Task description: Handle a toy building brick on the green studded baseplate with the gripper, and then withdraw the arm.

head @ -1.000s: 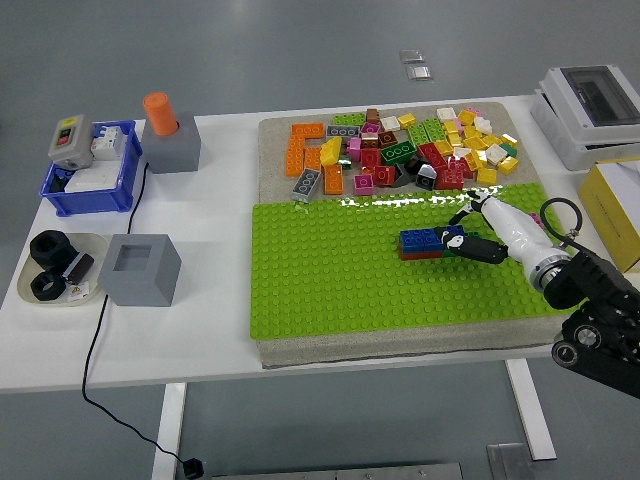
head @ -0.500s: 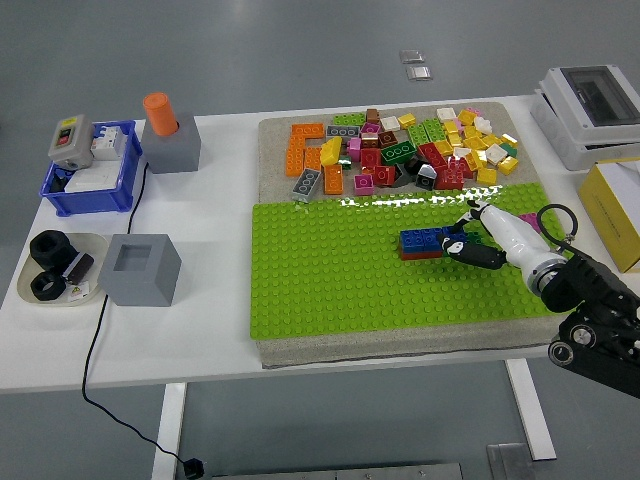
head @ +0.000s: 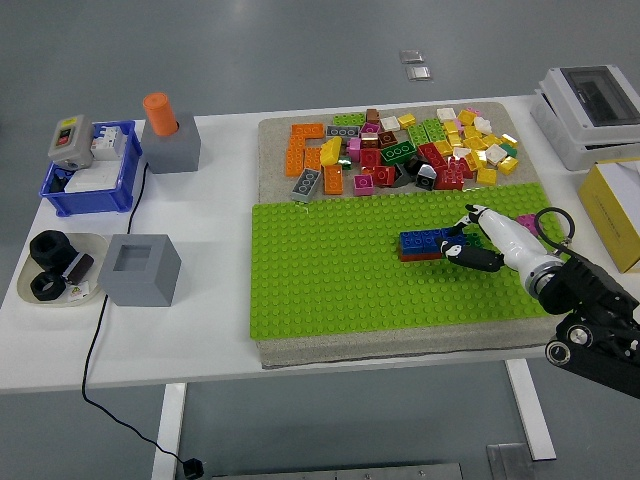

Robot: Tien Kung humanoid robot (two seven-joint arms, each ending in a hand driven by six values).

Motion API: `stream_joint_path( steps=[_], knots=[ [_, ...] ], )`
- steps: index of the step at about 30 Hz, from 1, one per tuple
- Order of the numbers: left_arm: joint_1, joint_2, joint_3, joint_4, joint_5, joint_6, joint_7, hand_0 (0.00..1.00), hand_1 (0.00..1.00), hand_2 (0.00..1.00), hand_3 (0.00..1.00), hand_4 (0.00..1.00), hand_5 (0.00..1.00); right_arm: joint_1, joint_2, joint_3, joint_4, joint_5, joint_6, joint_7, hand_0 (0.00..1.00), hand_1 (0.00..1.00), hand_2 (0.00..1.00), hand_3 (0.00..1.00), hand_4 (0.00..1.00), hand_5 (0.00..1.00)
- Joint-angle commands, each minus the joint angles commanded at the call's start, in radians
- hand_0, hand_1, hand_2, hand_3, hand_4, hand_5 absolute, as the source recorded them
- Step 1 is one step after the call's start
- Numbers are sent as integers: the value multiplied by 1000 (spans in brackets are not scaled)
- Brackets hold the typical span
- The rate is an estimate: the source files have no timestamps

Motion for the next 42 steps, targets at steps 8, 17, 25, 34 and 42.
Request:
stream_joint_path(
  steps=[8,17,25,34,42],
  knots=[
    [1,-1,1,0,-2,0,-1,846,890,843,618,905,443,-8,4,5,-3,47,2,28,998,998,998,621,676,660],
    [2,-1,1,0,-3,1,-1,846,891,843,619,904,448,-13,4,13,4,59,-4,42,998,998,998,617,688,648],
    [3,-1,1,0,-4,0,0,846,891,843,619,904,449,-14,-9,47,20,42,-11,50,998,998,998,619,700,634],
    [5,-1,5,0,-8,0,-1,847,891,843,619,903,448,-23,-50,90,40,21,-24,64,998,998,977,626,765,502],
    [4,0,0,0,-3,0,1,847,891,843,619,904,448,12,-155,95,-6,-124,-47,2,998,998,994,749,826,321]
  ],
)
